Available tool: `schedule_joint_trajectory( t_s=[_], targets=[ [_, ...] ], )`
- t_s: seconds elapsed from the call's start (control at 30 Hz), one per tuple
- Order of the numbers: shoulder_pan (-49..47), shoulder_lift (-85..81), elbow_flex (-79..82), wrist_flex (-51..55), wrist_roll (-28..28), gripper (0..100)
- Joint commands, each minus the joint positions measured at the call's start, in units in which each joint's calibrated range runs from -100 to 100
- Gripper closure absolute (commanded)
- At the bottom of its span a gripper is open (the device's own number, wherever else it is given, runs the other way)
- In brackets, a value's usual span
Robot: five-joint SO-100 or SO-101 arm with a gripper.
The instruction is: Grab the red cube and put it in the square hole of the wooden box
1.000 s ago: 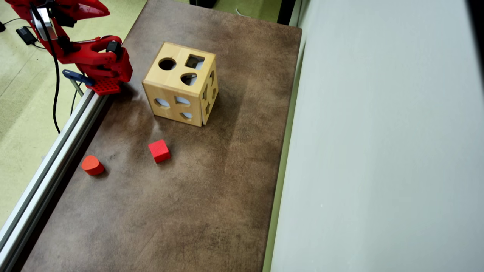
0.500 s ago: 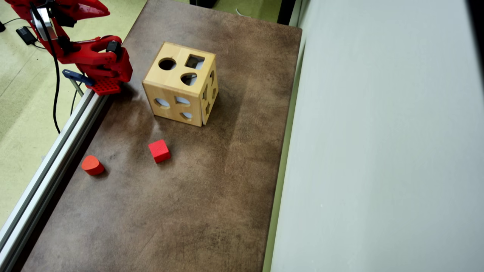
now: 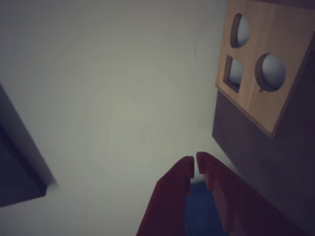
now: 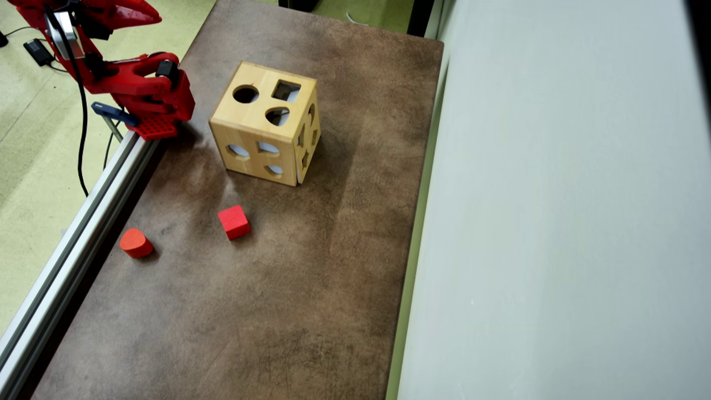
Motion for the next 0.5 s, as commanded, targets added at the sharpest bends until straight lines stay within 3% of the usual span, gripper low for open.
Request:
schedule_joint_trajectory(
  t_s=[0.0,0.33,0.47],
  targets=[
    [-0.2,16.3,-1.7,0.5,0.3,98],
    [-0.1,43.5,-13.1,0.5,0.7,98],
    [0.1,45.5,-12.4,0.5,5.5,98]
  ],
)
